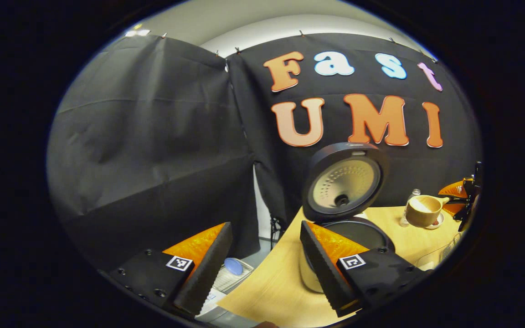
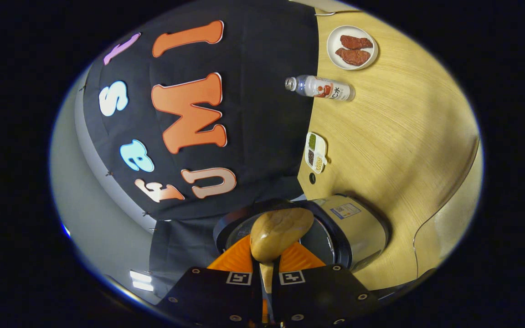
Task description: Close the left gripper, press the button to open the rice cooker; take a wooden spoon from the chopstick holder with the right hand, scoop a spoonful of rice and pour it into the rice cooker, then put the wooden spoon back into the chopstick holder.
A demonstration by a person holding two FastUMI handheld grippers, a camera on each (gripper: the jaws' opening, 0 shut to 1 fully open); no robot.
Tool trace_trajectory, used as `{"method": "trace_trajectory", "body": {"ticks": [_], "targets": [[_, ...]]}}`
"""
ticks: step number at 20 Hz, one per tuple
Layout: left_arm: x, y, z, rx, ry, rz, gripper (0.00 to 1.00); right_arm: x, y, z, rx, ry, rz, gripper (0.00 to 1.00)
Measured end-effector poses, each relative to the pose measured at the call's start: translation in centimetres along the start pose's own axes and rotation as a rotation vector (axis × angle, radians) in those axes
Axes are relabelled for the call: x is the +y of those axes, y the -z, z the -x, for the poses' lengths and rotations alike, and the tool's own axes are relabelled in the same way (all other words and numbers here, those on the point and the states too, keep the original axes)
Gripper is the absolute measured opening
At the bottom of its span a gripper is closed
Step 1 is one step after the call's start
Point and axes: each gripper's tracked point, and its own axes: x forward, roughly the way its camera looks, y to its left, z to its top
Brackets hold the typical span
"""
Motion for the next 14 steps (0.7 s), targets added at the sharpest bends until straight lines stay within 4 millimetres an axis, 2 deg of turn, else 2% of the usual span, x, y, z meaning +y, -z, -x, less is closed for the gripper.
{"method": "trace_trajectory", "body": {"ticks": [2, 3, 5, 11, 12, 14], "targets": [[2.4, 0.1, 0.5, 0.000, -0.053, -0.007, 1.00, 0.1, 0.7, -2.0, 0.024, 0.035, 0.040, 0.08], [2.9, 0.1, 0.5, 0.003, -0.069, -0.008, 0.96, 0.3, 0.9, -2.7, 0.030, 0.050, 0.066, 0.08], [4.1, 0.5, 1.0, 0.010, -0.089, 0.000, 1.00, 0.6, 1.0, -4.2, 0.022, 0.078, 0.140, 0.08], [4.4, 0.5, 1.2, 0.019, -0.099, 0.012, 1.00, 3.0, 1.5, -8.1, 0.007, 0.151, 0.459, 0.08], [4.5, 0.6, 1.3, 0.021, -0.100, 0.009, 0.96, 3.0, 1.7, -8.3, 0.005, 0.167, 0.518, 0.08], [4.5, 0.9, 1.4, 0.025, -0.111, -0.026, 1.00, 3.1, 1.7, -9.1, -0.011, 0.194, 0.628, 0.07]]}}
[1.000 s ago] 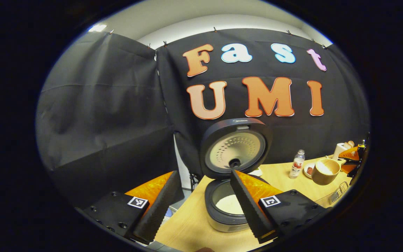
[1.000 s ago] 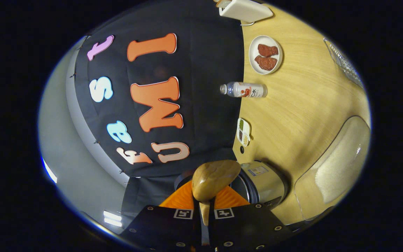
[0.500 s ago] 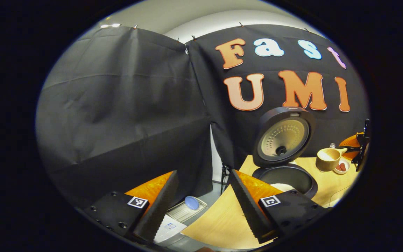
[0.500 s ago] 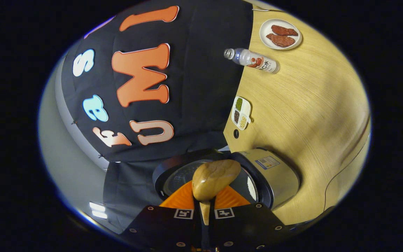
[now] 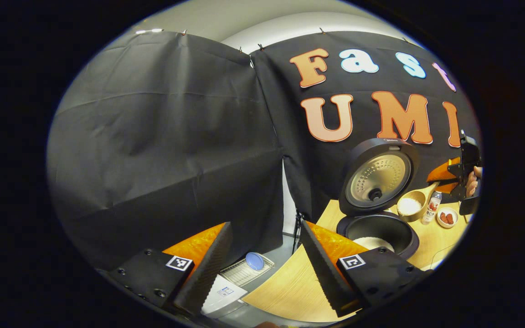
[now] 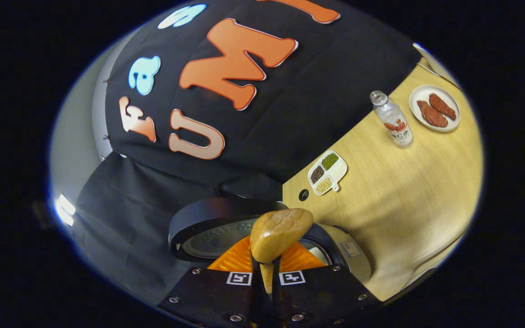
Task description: Close the left gripper, press the button to open the rice cooker; take a wooden spoon from the chopstick holder with the right hand, scoop a spoonful of rice and pour it into the rice cooker, then put the wooden spoon back into the chopstick holder.
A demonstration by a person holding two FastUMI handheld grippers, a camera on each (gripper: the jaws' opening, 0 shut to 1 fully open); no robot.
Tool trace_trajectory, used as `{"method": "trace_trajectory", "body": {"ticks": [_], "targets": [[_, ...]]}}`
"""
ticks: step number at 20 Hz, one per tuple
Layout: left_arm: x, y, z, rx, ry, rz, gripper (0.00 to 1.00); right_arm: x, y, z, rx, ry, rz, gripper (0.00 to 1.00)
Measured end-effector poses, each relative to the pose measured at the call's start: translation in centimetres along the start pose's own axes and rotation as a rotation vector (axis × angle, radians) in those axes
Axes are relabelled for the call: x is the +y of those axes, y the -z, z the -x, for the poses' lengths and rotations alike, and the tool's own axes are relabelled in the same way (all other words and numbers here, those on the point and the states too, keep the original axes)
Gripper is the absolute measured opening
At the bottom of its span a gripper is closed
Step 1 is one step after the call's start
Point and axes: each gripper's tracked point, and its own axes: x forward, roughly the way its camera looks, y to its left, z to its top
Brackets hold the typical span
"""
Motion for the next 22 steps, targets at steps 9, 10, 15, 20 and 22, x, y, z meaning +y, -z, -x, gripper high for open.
{"method": "trace_trajectory", "body": {"ticks": [9, 10, 15, 20, 22], "targets": [[-0.9, 0.3, 0.2, 0.009, 0.013, -0.040, 1.00, 2.7, 0.0, -1.4, -0.051, 0.064, 0.452, 0.07], [-0.8, 0.4, 0.2, 0.010, 0.010, -0.042, 1.00, 3.1, 0.7, -1.5, -0.043, 0.059, 0.481, 0.07], [-0.7, 0.7, 0.1, 0.012, -0.001, -0.086, 0.96, 5.5, 0.7, -1.3, -0.079, 0.039, 0.634, 0.08], [-0.8, 0.7, -0.1, 0.014, -0.003, -0.077, 0.96, 8.3, 1.6, -0.4, -0.152, -0.048, 0.864, 0.08], [-0.9, 0.8, -0.1, 0.016, -0.005, -0.079, 0.96, 9.1, 2.8, 0.1, -0.158, -0.097, 0.950, 0.07]]}}
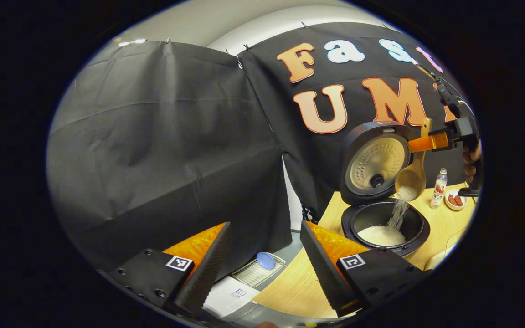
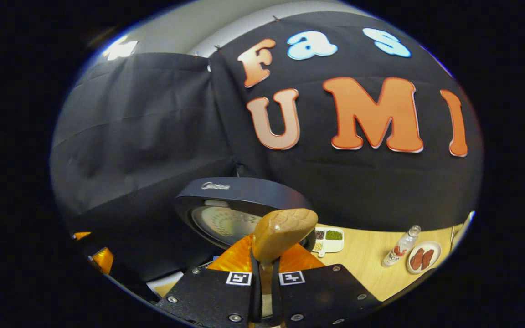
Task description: Close the left gripper, press the button to open the rice cooker; take a wooden spoon from the chopstick holder with the right hand, scoop a spoonful of rice and pour it into the rice cooker, then put the wooden spoon back into the chopstick holder.
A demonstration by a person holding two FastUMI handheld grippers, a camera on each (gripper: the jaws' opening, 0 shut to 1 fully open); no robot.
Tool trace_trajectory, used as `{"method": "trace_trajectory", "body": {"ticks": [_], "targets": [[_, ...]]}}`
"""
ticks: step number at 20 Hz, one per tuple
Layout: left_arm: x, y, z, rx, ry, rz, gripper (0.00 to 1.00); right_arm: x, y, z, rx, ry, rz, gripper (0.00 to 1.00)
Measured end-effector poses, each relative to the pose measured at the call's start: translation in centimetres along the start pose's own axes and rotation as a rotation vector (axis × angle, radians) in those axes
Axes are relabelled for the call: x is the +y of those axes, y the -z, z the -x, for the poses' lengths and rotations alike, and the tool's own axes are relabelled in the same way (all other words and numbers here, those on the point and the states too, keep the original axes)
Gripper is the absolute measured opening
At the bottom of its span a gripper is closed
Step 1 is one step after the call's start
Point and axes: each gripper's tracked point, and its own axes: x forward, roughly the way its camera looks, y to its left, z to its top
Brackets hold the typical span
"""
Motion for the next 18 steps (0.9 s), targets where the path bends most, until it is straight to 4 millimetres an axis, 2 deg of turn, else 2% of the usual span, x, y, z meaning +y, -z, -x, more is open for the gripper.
{"method": "trace_trajectory", "body": {"ticks": [2, 4, 7, 9, 12, 13, 14, 15, 16, 17, 18], "targets": [[-0.1, 0.0, 0.0, 0.003, 0.001, 0.000, 1.00, 0.8, -0.5, 0.4, -0.031, -0.014, 0.124, 0.08], [-0.3, 0.2, 0.0, 0.005, 0.000, -0.001, 0.96, 1.5, -1.1, 0.9, -0.077, -0.008, 0.235, 0.08], [-0.8, -0.1, 0.1, 0.010, -0.003, 0.002, 0.96, 1.7, -1.4, 1.6, -0.114, -0.020, 0.257, 0.07], [-1.3, -0.4, 0.4, 0.007, -0.002, 0.007, 1.00, 1.1, -1.3, 1.7, -0.116, -0.018, 0.187, 0.08], [-2.9, -1.3, 0.7, 0.004, 0.010, 0.028, 1.00, -0.4, -1.3, 1.5, -0.094, -0.011, -0.019, 0.08], [-3.7, -1.6, 1.0, 0.006, 0.020, 0.037, 0.96, -1.0, -0.9, 1.7, -0.084, -0.008, -0.104, 0.08], [-4.4, -1.8, 1.4, 0.007, 0.028, 0.046, 1.00, -1.8, -0.5, 1.9, -0.080, -0.005, -0.188, 0.08], [-5.2, -2.1, 1.7, 0.009, 0.035, 0.055, 1.00, -2.7, -0.5, 2.4, -0.080, 0.001, -0.261, 0.08], [-6.2, -2.1, 2.1, 0.013, 0.045, 0.066, 0.96, -3.9, -0.6, 3.2, -0.082, 0.018, -0.323, 0.08], [-7.4, -2.4, 2.5, 0.017, 0.056, 0.077, 1.00, -5.6, -0.5, 4.5, -0.084, 0.041, -0.375, 0.08], [-8.6, -2.5, 3.1, 0.021, 0.069, 0.088, 1.00, -7.1, -0.2, 6.2, -0.083, 0.071, -0.406, 0.08]]}}
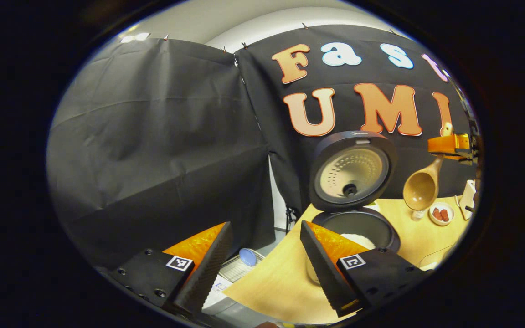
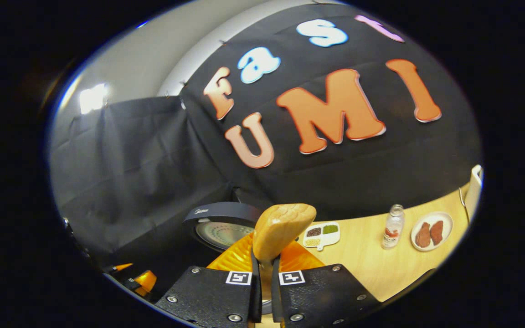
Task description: Close the left gripper, press the button to open the rice cooker; take a wooden spoon from the chopstick holder with the right hand, scoop a spoonful of rice and pour it into the rice cooker, then put the wooden spoon back into the chopstick holder.
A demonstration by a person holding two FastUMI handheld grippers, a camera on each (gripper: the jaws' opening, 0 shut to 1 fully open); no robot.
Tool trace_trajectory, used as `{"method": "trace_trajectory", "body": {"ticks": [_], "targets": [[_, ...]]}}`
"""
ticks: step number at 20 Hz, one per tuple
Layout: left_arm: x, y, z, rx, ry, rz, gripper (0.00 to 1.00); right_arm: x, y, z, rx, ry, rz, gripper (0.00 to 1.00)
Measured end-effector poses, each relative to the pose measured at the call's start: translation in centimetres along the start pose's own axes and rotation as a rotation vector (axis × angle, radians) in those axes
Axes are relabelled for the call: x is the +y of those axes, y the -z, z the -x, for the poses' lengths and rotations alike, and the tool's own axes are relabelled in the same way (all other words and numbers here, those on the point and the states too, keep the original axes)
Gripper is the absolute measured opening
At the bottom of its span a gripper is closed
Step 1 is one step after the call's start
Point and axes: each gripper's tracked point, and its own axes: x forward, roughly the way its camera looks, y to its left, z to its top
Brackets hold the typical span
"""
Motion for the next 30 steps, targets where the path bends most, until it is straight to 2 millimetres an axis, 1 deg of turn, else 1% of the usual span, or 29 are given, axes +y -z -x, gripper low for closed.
{"method": "trace_trajectory", "body": {"ticks": [1, 3, 4, 5, 7, 8, 9, 11, 13, 14, 15, 16, 17, 19, 20, 21, 22, 24, 26, 27, 28, 29, 30], "targets": [[-1.5, 0.0, 0.3, 0.009, 0.013, 0.009, 0.96, -2.0, -0.2, 1.3, -0.004, 0.038, -0.014, 0.07], [-5.2, 0.3, 0.9, 0.034, 0.060, 0.027, 0.96, -6.2, -0.5, 4.5, 0.002, 0.130, -0.006, 0.08], [-7.0, 0.3, 1.2, 0.044, 0.087, 0.029, 0.96, -8.9, -0.6, 6.2, 0.001, 0.175, 0.002, 0.08], [-8.8, 0.2, 1.5, 0.050, 0.112, 0.025, 1.00, -11.3, -0.7, 7.9, 0.001, 0.221, 0.004, 0.08], [-11.6, -0.6, 2.2, 0.050, 0.148, 0.013, 1.00, -16.4, -0.3, 11.5, -0.003, 0.299, -0.001, 0.08], [-12.9, -0.9, 2.4, 0.048, 0.163, 0.008, 0.96, -18.4, -0.3, 13.1, -0.009, 0.335, -0.010, 0.08], [-14.0, -1.2, 2.6, 0.045, 0.173, 0.004, 1.00, -20.1, -0.1, 14.7, -0.012, 0.366, -0.025, 0.08], [-15.8, -2.0, 2.6, 0.041, 0.188, -0.010, 1.00, -23.5, 0.8, 17.8, -0.007, 0.425, -0.060, 0.08], [-17.3, -2.8, 2.3, 0.033, 0.196, -0.018, 1.00, -26.3, 1.9, 20.0, 0.003, 0.478, -0.075, 0.08], [-18.0, -3.1, 2.5, 0.030, 0.201, -0.017, 1.00, -27.6, 2.7, 20.7, 0.013, 0.505, -0.074, 0.07], [-18.5, -3.5, 2.6, 0.027, 0.205, -0.021, 1.00, -28.6, 3.5, 21.3, 0.021, 0.528, -0.074, 0.08], [-18.8, -4.0, 2.6, 0.023, 0.207, -0.020, 0.96, -29.5, 4.0, 22.0, 0.021, 0.543, -0.075, 0.08], [-19.2, -4.7, 2.5, 0.016, 0.208, -0.021, 1.00, -30.2, 4.7, 22.4, 0.021, 0.553, -0.081, 0.08], [-20.1, -6.1, 2.0, 0.017, 0.233, -0.005, 1.00, -31.4, 6.4, 22.8, 0.030, 0.583, -0.092, 0.08], [-20.6, -6.6, 1.8, 0.026, 0.250, 0.020, 0.96, -32.2, 7.2, 23.1, 0.029, 0.594, -0.096, 0.08], [-21.0, -7.4, 1.4, 0.033, 0.264, 0.052, 0.95, -32.6, 7.9, 23.0, 0.030, 0.597, -0.107, 0.08], [-21.0, -8.0, 0.8, 0.042, 0.267, 0.077, 1.00, -32.7, 8.6, 22.8, 0.032, 0.583, -0.133, 0.08], [-20.7, -10.2, -0.5, 0.031, 0.268, 0.103, 0.96, -33.2, 10.2, 22.5, 0.043, 0.579, -0.174, 0.10], [-20.3, -12.7, -2.0, 0.009, 0.272, 0.130, 0.96, -33.6, 11.3, 22.2, 0.058, 0.581, -0.194, 0.12], [-19.6, -14.0, -3.1, -0.005, 0.258, 0.132, 1.00, -33.4, 11.5, 22.2, 0.066, 0.569, -0.212, 0.15], [-19.3, -15.4, -4.2, -0.017, 0.257, 0.130, 1.00, -33.2, 11.6, 22.3, 0.072, 0.564, -0.229, 0.12], [-19.0, -16.6, -5.2, -0.034, 0.255, 0.133, 1.00, -33.1, 11.7, 22.7, 0.083, 0.573, -0.230, 0.12], [-19.2, -17.7, -6.4, -0.053, 0.274, 0.150, 0.98, -33.5, 11.2, 23.0, 0.078, 0.591, -0.214, 0.27]]}}
